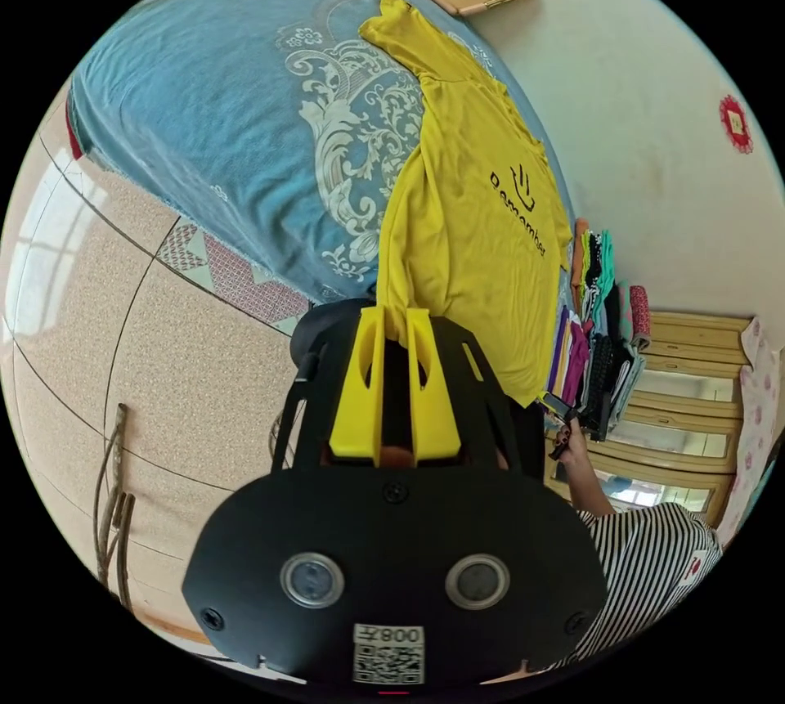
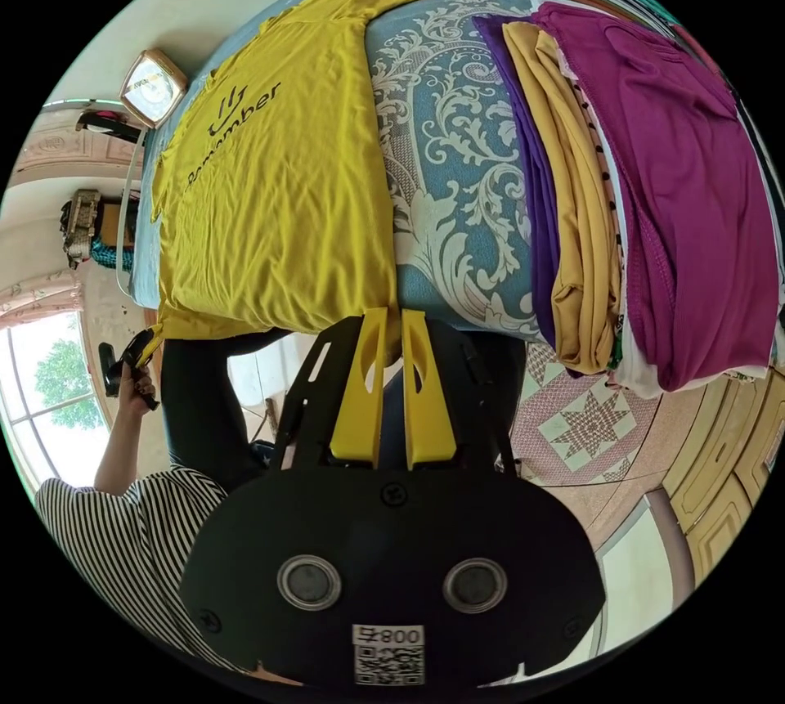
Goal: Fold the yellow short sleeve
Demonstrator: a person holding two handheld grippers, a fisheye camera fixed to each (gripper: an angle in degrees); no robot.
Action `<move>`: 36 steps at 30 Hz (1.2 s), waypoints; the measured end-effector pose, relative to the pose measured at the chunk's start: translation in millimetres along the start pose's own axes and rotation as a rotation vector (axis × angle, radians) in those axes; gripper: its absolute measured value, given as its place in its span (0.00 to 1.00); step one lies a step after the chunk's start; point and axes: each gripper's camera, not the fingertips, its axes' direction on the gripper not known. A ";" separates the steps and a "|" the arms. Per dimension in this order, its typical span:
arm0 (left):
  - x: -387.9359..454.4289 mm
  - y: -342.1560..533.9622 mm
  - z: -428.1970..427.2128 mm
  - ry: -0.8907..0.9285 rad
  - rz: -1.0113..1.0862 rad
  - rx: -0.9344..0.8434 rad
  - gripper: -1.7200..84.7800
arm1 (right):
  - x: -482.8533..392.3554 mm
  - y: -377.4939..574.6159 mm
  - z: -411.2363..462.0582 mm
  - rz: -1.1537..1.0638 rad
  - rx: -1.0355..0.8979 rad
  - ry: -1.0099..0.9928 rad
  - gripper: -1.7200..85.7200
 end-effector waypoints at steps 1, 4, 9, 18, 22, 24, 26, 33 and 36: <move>3.0 0.5 -0.9 -0.011 0.007 -0.004 0.07 | 2.5 2.0 -0.2 0.000 0.001 0.001 0.05; 7.5 3.6 -8.9 0.040 0.026 -0.005 0.06 | 16.7 11.8 -1.4 0.002 0.005 -0.008 0.05; 9.7 17.9 -45.8 0.136 0.058 0.053 0.06 | 37.2 33.2 -24.2 -0.048 0.023 -0.126 0.04; -32.8 55.7 -74.1 0.300 -0.030 0.113 0.05 | 86.4 76.4 -96.5 -0.103 0.135 -0.231 0.04; -36.6 63.9 -65.1 0.362 -0.069 0.111 0.05 | 106.3 86.1 -95.7 -0.069 0.131 -0.276 0.04; -32.7 66.5 -67.8 0.386 -0.057 0.116 0.05 | 112.9 94.7 -100.3 -0.069 0.145 -0.290 0.04; -30.9 67.5 -69.8 0.413 -0.055 0.124 0.05 | 115.3 99.9 -104.1 -0.079 0.150 -0.287 0.04; -33.0 53.8 -45.2 0.370 -0.160 0.109 0.05 | 124.2 88.2 -78.5 -0.045 0.081 -0.246 0.04; -25.3 47.1 -34.0 0.378 -0.185 0.100 0.05 | 131.2 78.1 -54.7 0.010 0.025 -0.236 0.02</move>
